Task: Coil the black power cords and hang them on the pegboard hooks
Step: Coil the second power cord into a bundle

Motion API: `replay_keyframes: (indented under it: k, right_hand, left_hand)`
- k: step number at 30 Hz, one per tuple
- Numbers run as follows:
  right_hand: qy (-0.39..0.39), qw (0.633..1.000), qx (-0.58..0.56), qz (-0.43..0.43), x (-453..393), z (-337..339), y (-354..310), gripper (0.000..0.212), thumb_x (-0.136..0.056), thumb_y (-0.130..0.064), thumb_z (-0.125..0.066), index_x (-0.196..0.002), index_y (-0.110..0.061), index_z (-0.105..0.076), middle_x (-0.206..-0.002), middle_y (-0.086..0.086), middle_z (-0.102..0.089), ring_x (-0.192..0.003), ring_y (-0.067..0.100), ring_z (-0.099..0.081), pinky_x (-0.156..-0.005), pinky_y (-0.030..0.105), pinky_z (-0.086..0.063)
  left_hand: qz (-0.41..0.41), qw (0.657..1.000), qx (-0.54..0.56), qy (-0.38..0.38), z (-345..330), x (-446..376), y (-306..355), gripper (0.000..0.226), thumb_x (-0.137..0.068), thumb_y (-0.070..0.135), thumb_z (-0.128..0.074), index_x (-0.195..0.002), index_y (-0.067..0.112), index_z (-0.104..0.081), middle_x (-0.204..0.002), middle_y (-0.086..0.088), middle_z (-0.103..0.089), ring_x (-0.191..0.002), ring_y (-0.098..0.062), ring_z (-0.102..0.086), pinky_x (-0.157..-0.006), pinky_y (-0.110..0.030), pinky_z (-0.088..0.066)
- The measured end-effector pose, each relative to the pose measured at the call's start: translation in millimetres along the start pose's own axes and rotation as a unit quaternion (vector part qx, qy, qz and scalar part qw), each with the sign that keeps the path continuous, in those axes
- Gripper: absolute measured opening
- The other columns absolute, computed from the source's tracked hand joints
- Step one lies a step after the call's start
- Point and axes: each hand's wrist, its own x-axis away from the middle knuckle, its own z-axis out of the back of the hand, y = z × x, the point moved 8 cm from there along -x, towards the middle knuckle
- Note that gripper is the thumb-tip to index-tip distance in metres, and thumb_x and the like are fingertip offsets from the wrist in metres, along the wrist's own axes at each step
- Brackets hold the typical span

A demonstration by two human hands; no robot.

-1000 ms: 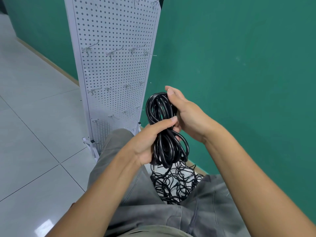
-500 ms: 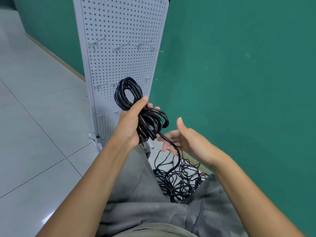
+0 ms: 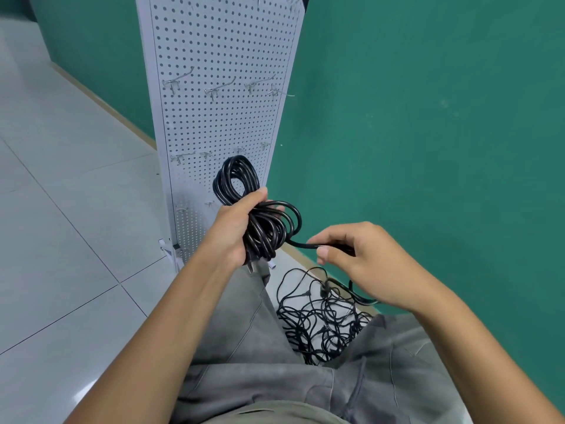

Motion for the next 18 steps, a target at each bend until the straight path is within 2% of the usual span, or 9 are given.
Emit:
replay_keyframes:
  k: [3,6,7,9,13,16,18]
  right_hand:
    - [-0.014,1.000,-0.003,0.019,8.1,3.2,-18.3,0.019,-0.099,-0.019,-0.066,-0.111,-0.030,-0.075,-0.091,-0.023,-0.075,-0.089,0.020,-0.073,-0.087,0.035,-0.056]
    - [-0.019,0.999,-0.023,0.020,11.0,5.0,-20.4,0.019,-0.097,-0.017,-0.068,-0.112,-0.027,-0.075,-0.093,-0.021,-0.076,-0.088,0.002,-0.072,-0.089,0.030,-0.056]
    - [-0.022,0.999,-0.038,0.017,11.3,5.2,-17.5,0.020,-0.097,-0.015,-0.068,-0.112,-0.026,-0.075,-0.091,-0.019,-0.077,-0.081,-0.002,-0.068,-0.086,0.029,-0.055]
    - [-0.032,0.997,-0.065,0.006,10.7,4.9,-11.5,0.024,-0.097,-0.008,-0.066,-0.110,-0.026,-0.075,-0.086,-0.011,-0.077,-0.066,0.005,-0.056,-0.073,0.031,-0.052]
    - [-0.033,0.997,-0.065,0.003,9.1,7.9,-9.9,0.031,-0.098,-0.003,-0.063,-0.107,-0.028,-0.078,-0.084,-0.005,-0.075,-0.065,0.011,-0.049,-0.067,0.034,-0.048]
    - [-0.028,0.998,-0.050,0.008,9.2,14.6,-14.4,0.026,-0.097,-0.010,-0.066,-0.106,-0.031,-0.078,-0.086,-0.008,-0.077,-0.066,0.010,-0.057,-0.069,0.038,-0.051]
    - [-0.035,0.998,-0.049,0.012,10.1,17.6,-17.2,0.020,-0.096,-0.016,-0.069,-0.103,-0.033,-0.078,-0.088,-0.003,-0.078,-0.070,0.013,-0.062,-0.073,0.039,-0.053]
  left_hand:
    - [0.017,0.999,0.030,0.009,1.7,-0.3,-2.0,0.019,-0.097,0.031,-0.069,-0.093,0.012,-0.070,-0.086,-0.008,-0.078,-0.062,-0.021,-0.072,-0.053,-0.031,-0.058]
    - [0.020,0.998,0.067,-0.009,-1.4,1.2,2.1,0.022,-0.098,0.027,-0.067,-0.082,0.014,-0.071,-0.082,-0.004,-0.076,-0.064,-0.017,-0.073,-0.054,-0.029,-0.059]
    - [0.022,0.995,0.094,-0.027,-4.7,2.7,4.5,0.022,-0.100,0.025,-0.065,-0.081,0.014,-0.069,-0.080,-0.003,-0.076,-0.069,-0.015,-0.074,-0.058,-0.030,-0.061]
    - [0.023,0.987,0.145,-0.063,-11.5,5.7,9.6,0.024,-0.102,0.022,-0.060,-0.080,0.015,-0.064,-0.077,0.000,-0.074,-0.078,-0.009,-0.076,-0.066,-0.030,-0.063]
    - [0.021,0.981,0.170,-0.096,-18.3,7.4,11.1,0.022,-0.103,0.028,-0.058,-0.082,0.020,-0.055,-0.064,0.011,-0.060,-0.057,-0.005,-0.062,-0.061,-0.023,-0.057]
    - [0.038,0.981,0.170,-0.083,-16.4,1.5,0.8,0.019,-0.100,0.030,-0.063,-0.083,0.022,-0.057,-0.065,0.013,-0.051,-0.055,-0.006,-0.054,-0.060,-0.023,-0.055]
    - [0.040,0.986,0.148,-0.058,-11.2,-1.8,-4.5,0.018,-0.097,0.029,-0.068,-0.083,0.022,-0.059,-0.065,0.012,-0.052,-0.053,-0.007,-0.053,-0.057,-0.025,-0.054]
